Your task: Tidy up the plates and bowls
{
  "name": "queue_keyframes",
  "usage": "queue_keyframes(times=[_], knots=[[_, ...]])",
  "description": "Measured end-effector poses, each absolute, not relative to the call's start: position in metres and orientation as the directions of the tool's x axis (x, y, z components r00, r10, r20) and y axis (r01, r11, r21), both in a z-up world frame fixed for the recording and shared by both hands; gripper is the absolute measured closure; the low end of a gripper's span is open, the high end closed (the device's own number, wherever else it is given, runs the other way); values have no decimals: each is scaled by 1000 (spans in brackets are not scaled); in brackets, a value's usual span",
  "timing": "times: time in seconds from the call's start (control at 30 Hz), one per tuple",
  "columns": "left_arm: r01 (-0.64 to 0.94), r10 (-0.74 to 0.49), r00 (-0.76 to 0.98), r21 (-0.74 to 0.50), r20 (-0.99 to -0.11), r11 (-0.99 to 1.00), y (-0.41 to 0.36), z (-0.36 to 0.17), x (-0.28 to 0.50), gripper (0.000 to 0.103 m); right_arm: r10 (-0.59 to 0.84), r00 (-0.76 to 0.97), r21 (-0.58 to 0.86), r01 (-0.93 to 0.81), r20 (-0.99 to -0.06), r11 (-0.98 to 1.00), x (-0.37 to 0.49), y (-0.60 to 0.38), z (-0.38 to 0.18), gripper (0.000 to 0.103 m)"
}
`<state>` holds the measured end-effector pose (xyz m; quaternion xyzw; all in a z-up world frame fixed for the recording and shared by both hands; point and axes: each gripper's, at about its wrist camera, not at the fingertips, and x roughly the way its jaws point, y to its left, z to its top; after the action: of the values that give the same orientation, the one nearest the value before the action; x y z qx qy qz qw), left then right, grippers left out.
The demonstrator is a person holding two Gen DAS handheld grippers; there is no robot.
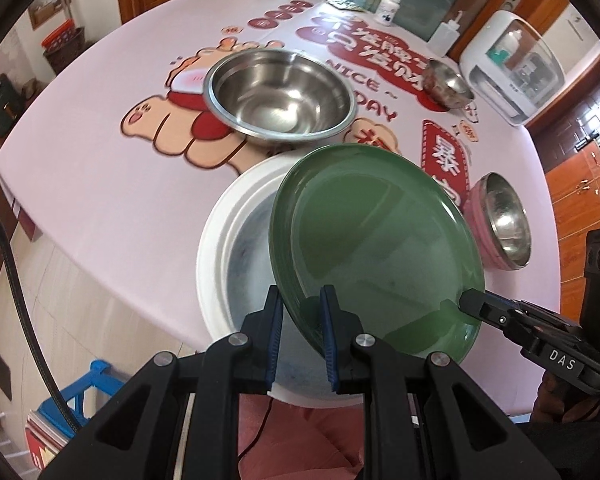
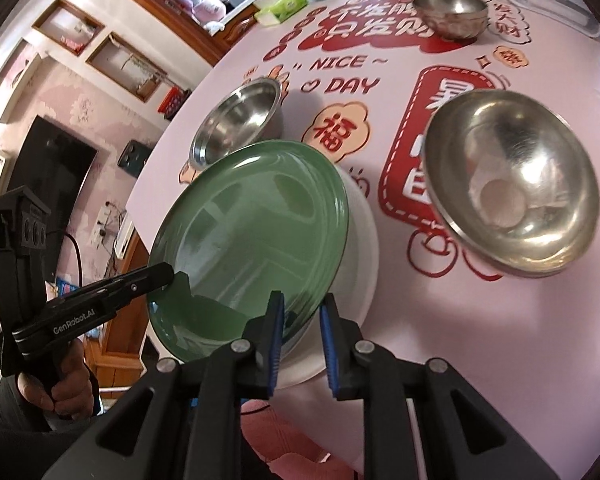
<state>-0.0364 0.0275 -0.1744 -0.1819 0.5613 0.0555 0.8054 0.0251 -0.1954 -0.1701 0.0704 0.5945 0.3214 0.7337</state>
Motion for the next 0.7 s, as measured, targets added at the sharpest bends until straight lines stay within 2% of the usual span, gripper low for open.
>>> queue_keyframes(times=[0.7], knots=[[-346, -104, 289, -205, -952, 916, 39, -196, -35, 85, 517, 21, 456, -442, -856, 773, 24, -175, -181, 84]])
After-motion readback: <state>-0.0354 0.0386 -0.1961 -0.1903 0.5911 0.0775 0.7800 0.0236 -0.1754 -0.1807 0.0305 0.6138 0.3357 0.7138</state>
